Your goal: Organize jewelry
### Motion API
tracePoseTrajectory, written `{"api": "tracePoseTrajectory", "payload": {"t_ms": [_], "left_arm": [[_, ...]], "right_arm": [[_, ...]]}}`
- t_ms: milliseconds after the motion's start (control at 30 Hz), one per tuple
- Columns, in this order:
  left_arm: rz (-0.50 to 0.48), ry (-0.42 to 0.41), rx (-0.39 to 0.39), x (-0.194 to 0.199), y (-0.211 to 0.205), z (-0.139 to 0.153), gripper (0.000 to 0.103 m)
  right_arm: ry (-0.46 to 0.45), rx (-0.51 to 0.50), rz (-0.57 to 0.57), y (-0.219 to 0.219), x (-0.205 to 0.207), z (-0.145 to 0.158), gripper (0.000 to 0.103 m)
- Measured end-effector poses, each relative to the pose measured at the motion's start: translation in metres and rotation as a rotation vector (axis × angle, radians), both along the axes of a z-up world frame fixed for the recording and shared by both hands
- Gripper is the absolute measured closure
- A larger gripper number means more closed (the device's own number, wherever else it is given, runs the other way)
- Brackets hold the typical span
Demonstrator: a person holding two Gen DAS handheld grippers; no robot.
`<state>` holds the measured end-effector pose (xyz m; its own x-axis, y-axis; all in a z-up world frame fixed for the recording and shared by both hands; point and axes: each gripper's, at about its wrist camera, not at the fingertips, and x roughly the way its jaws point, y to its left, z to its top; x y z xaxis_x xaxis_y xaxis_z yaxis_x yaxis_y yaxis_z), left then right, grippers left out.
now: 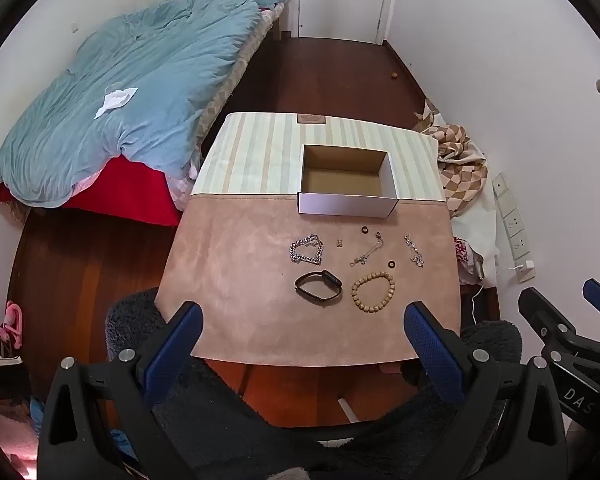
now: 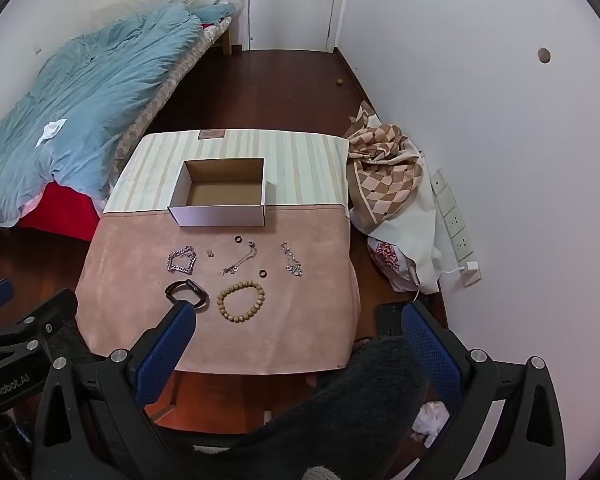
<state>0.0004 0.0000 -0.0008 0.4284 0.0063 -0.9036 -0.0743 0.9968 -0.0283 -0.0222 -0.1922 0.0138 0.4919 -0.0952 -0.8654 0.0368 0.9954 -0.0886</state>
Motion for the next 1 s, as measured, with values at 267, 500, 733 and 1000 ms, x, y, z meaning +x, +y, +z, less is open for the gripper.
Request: {"api": "tracePoseTrajectory", "payload": {"t_ms": [267, 500, 733, 1000], "left_arm": [[-0.005, -0.013, 0.002, -0.0013, 0.0000, 0.0021, 0.000], [-0.003, -0.015, 0.003, -0.0013, -0.0002, 0.0018, 0.000], [-0.010, -0.023, 0.007, -0.0049, 0.0001, 0.0068, 0.000], [-0.011, -0.022, 0.006, -0.0056, 0.0003, 0.0081, 0.000]], "right_arm": [[-0.001, 0.000, 0.002, 0.0009, -0.0009, -0.0002, 0.000], [-0.002, 0.001, -0.001, 0.0004, -0.0016, 0.0004, 0.000], [-0.009, 0.002, -0.009, 0.0022, -0.0015, 0.0019, 0.000], [-0.012, 0.003, -0.007, 0.0001, -0.0011, 0.0032, 0.000]]}}
